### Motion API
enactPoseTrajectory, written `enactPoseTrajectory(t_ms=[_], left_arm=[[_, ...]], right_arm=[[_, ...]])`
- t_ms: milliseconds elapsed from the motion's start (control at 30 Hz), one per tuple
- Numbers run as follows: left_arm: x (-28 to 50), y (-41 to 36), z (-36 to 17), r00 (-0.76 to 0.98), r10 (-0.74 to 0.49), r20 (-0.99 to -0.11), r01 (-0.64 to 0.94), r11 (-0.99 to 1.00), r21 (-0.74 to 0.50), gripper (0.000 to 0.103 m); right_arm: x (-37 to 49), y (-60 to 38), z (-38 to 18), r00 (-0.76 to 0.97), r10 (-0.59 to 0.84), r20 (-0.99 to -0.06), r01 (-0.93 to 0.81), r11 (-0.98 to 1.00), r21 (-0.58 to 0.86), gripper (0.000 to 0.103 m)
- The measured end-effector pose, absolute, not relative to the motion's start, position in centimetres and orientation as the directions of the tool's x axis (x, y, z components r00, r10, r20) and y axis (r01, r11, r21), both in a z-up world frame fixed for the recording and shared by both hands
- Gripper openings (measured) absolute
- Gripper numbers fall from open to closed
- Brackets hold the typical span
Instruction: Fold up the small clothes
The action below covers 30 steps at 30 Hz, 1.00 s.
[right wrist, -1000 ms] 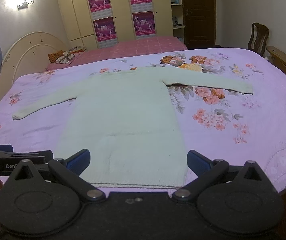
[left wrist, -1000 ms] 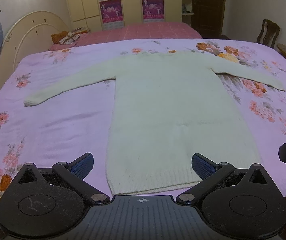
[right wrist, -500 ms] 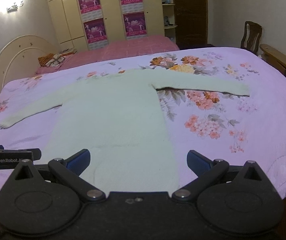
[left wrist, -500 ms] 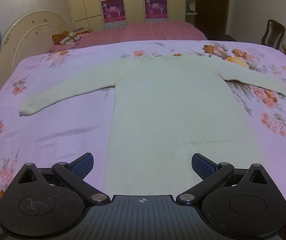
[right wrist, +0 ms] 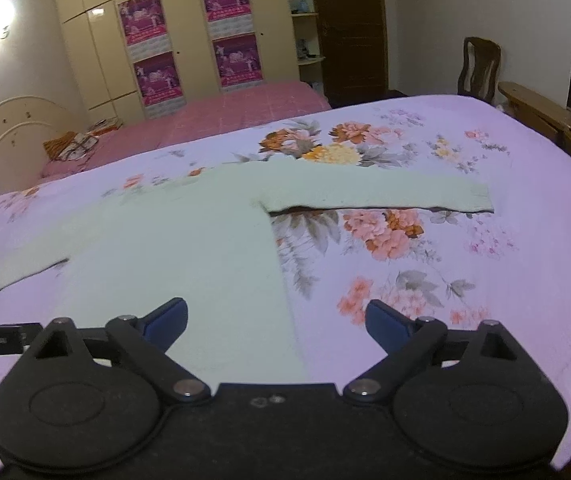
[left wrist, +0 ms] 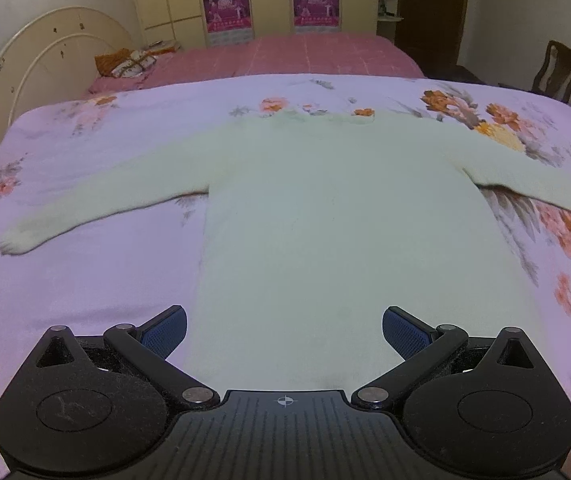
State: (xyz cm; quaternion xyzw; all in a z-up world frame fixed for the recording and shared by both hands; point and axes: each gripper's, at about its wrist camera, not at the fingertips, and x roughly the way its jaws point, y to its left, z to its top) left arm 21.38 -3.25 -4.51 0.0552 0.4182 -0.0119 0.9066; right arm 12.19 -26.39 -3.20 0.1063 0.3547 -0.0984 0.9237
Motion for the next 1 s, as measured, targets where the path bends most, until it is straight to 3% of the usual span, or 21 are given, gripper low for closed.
enactPoseTrajectory(t_ms=[167, 633, 1000], left_arm=[[25.6, -5.0, -6.6, 0.621, 0.023, -0.784, 0.073, 0.994, 0.087, 0.103], [35.2, -9.5, -10.4, 0.595, 0.035, -0.803, 0.042, 0.996, 0.075, 0.103], [39.9, -11.9, -11.9, 0.59, 0.046, -0.806, 0.018, 0.997, 0.07, 0.103]], right_arm=[[16.0, -29.3, -4.9, 0.708, -0.123, -0.695, 0.295, 0.946, 0.133, 0.084], [24.2, -38.9, -9.9, 0.637, -0.175, -0.75, 0.432, 0.888, 0.16, 0.076], [28.5, -46.2, -13.8, 0.555, -0.224, -0.801, 0.539, 0.83, 0.142, 0.075]])
